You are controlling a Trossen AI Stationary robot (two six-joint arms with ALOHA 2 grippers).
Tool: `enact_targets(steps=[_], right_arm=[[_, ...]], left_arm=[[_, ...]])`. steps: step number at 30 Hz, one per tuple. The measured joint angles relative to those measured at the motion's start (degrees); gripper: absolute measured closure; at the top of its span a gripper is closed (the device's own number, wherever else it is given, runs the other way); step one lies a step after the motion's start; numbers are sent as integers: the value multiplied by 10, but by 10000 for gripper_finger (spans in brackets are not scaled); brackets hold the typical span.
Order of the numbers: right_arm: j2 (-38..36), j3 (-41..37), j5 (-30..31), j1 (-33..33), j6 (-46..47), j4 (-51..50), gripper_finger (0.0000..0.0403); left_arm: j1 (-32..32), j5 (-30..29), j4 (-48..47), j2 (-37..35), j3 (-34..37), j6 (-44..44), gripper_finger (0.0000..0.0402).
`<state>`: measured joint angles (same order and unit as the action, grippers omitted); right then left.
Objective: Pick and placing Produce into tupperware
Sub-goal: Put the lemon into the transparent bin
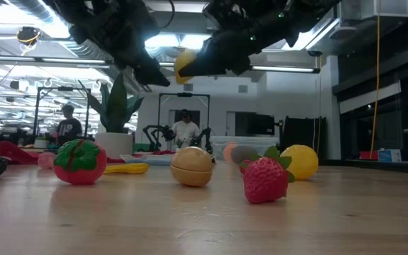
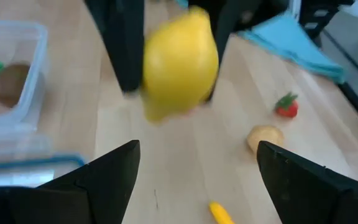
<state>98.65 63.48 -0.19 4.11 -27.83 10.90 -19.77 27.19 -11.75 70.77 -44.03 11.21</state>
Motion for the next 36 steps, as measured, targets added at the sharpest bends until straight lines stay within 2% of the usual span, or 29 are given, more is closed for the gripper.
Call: enact_targets(steps=[8,14,27,36], right_arm=[[-3,0,0,22,51,-2,195],[-46,-20,-1,37,67,-21,195],[-197,-171,-10,50,96,59,195],[-325,-303,-9,74,143,131,195]], left_arm=[[0,-16,64,-10,41,-1,87],[-1,-20,82,-12,58,0,88],[-13,-24,147,-15,62,10,88],[-17,-27,162,-15,62,11,88]])
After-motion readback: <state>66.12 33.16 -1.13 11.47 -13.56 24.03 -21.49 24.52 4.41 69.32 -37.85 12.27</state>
